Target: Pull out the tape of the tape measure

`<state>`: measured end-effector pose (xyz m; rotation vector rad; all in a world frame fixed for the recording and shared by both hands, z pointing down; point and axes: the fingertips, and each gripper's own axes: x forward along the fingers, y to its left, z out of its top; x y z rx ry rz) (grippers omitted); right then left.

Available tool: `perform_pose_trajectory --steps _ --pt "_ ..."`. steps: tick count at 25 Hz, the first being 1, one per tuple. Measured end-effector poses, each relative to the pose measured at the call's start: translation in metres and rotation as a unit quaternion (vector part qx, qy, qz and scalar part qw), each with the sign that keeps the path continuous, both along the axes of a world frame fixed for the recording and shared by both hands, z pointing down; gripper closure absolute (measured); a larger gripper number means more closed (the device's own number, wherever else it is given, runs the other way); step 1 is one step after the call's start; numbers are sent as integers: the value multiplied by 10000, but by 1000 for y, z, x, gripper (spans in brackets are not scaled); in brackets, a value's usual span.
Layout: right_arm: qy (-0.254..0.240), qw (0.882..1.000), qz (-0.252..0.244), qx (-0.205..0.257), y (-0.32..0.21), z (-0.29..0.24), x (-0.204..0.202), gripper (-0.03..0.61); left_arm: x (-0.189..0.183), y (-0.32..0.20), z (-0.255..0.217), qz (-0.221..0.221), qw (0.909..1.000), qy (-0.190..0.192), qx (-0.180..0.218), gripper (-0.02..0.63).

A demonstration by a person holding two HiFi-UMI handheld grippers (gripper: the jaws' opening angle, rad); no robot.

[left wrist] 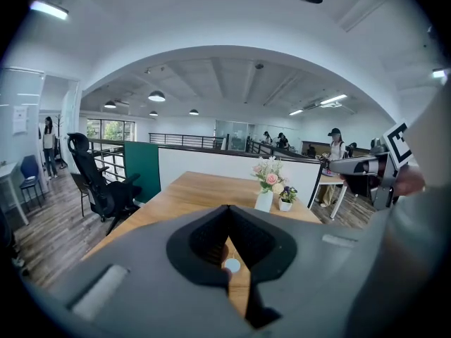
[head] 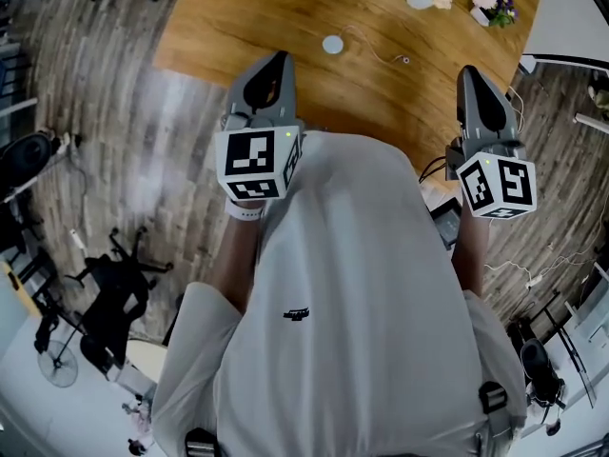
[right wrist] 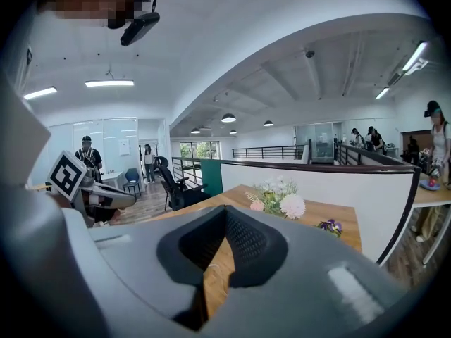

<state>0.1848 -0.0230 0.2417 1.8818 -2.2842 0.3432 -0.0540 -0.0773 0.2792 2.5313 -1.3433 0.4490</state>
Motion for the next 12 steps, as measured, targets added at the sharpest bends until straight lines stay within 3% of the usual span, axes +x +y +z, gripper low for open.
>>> perform_pose_trajectory --steps 12 --pt "-30 9999 -103 -100 27 -10 -6 577 14 8 -17 323 9993 2 169 598"
